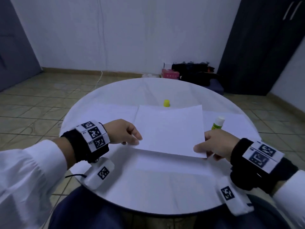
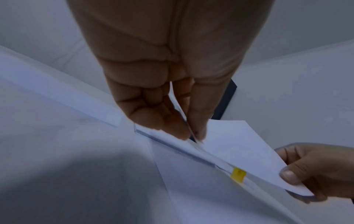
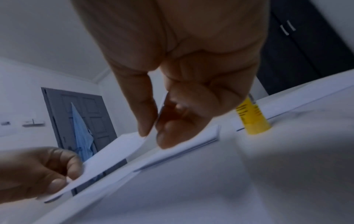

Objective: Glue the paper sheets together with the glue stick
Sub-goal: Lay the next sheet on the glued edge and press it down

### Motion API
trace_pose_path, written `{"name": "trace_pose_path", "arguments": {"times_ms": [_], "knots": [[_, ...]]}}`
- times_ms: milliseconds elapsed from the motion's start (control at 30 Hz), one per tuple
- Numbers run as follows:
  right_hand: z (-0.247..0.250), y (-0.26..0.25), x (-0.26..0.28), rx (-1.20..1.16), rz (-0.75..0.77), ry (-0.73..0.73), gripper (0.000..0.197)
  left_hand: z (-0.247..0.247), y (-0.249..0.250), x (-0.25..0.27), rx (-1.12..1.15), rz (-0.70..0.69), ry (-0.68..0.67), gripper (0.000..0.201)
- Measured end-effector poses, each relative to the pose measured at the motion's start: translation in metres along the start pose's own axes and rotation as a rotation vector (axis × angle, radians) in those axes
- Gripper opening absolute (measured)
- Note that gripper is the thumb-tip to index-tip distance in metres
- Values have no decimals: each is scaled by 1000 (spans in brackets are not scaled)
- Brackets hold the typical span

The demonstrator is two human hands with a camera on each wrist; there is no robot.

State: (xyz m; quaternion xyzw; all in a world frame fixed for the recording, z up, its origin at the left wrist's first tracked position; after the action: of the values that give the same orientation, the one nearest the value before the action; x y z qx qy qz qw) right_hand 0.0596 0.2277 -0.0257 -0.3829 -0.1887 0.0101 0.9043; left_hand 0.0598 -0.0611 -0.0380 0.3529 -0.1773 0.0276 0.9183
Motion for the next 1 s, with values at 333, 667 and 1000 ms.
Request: {"name": "trace_pose_path", "arguments": {"times_ms": [333, 667, 1000], "knots": [[-7, 24, -1, 258, -123, -109, 14, -44, -2, -4, -117, 51, -141, 18], [-14, 28, -8, 391, -102, -132, 20, -49, -2, -7, -149, 24, -163, 17], [-15, 30, -11, 368, -99, -110, 23, -47, -6, -8, -191, 10, -179, 17]]}}
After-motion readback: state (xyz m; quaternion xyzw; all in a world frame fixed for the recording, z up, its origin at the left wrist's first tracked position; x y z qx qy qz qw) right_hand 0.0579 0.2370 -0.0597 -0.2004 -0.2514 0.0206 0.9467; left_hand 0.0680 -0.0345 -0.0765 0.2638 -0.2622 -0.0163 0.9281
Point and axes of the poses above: each hand's wrist, its own x-axis away from the middle knuckle, its own z-axis out of the back of the hand, y = z × x, the point moved 5 cm from there along -x, towards the middle knuckle, and after that the axes turned 4 degrees about z, right-handed, at the moved point
